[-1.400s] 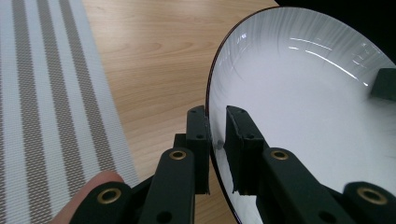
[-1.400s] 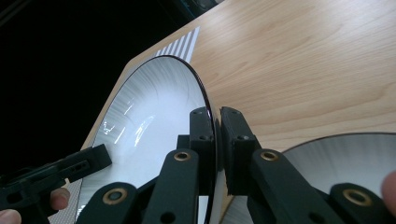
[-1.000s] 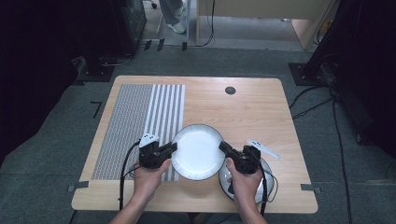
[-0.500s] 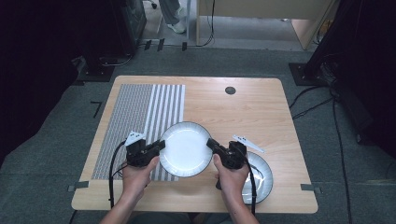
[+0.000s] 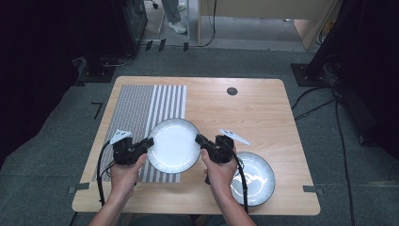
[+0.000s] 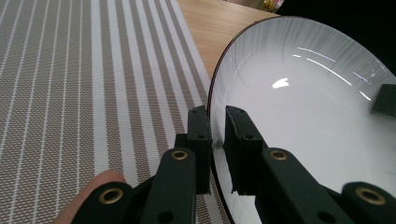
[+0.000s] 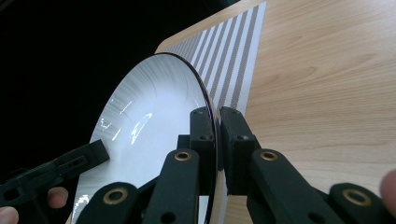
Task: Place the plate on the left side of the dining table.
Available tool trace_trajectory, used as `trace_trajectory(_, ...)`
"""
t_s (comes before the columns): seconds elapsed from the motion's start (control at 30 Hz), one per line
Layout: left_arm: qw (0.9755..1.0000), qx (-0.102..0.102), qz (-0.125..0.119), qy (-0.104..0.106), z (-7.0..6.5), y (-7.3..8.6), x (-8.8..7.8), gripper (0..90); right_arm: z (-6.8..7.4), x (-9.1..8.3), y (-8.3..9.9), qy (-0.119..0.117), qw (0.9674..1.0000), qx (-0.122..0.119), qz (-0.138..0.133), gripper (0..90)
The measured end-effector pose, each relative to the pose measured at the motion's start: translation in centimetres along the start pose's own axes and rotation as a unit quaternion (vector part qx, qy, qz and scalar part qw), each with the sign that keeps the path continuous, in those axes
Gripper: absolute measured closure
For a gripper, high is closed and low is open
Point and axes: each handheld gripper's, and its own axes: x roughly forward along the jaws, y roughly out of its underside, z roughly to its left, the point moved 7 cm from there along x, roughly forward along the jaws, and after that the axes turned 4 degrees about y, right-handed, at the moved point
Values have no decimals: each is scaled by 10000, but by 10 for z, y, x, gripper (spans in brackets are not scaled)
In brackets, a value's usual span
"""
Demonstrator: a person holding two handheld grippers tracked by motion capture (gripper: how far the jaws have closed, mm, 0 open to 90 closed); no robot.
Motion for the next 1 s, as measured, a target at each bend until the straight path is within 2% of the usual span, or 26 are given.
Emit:
trace_trajectory(0.53,9996,-190,-83,-174,30,-7,-9,818,20,29,2,-65,9997,-120,183,855)
trace_trajectory(1.0,9985,-351,-119,-394,62,-15,-12,821,38,65,5,-114,9991,-127,386,857)
